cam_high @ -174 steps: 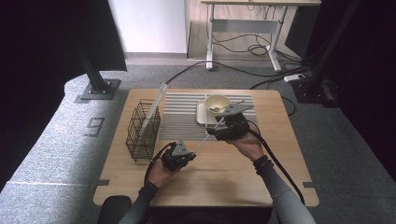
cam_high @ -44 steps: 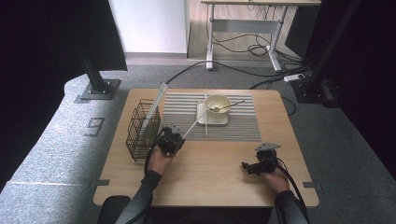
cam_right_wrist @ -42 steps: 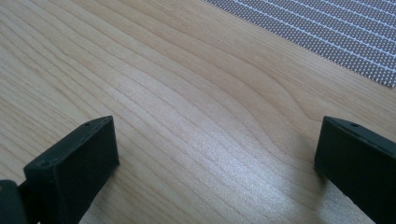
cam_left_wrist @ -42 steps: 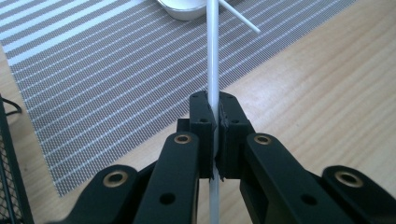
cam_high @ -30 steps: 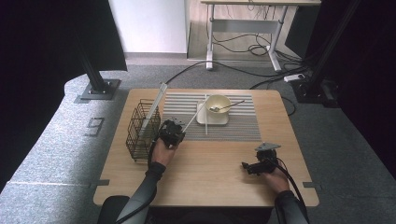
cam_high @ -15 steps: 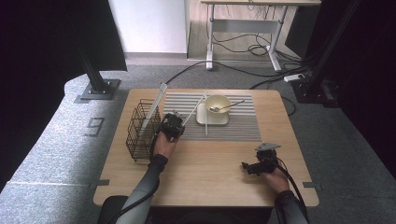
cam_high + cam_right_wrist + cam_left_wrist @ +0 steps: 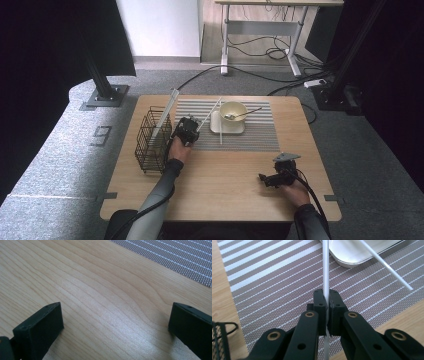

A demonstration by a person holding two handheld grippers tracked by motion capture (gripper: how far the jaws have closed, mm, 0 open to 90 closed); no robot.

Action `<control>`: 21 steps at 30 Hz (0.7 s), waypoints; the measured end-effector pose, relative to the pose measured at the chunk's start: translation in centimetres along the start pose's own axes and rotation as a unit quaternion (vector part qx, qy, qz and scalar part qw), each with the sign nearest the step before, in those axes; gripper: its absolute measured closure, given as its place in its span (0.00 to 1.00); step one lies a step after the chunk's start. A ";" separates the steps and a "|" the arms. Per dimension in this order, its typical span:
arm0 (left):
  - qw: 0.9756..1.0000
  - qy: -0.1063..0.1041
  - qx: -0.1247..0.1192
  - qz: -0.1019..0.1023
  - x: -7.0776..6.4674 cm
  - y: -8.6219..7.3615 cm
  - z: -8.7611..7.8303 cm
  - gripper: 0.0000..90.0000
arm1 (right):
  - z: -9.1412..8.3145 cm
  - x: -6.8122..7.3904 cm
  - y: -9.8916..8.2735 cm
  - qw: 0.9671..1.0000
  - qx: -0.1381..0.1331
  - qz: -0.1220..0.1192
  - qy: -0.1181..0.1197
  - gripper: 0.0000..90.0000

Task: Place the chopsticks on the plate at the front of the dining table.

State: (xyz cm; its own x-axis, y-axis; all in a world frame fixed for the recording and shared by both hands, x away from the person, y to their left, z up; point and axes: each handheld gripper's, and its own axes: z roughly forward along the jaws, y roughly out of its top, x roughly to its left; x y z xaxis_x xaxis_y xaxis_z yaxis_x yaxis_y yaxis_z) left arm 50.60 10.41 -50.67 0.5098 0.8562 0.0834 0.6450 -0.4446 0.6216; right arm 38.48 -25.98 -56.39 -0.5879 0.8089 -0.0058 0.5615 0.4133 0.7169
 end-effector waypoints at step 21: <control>0.999 0.000 0.035 0.013 -0.6 1.1 4.1 0.96 | 0.0 0.0 0.0 1.000 0.000 0.000 0.000 0.00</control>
State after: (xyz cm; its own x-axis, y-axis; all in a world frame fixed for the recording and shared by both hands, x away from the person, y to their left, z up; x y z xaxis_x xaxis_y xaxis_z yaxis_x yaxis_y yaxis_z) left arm 53.28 8.32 -53.22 0.5268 0.8443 0.0987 0.6701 -0.4839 0.5629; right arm 38.48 -25.98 -56.39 -0.5883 0.8086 -0.0055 0.5613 0.4132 0.7170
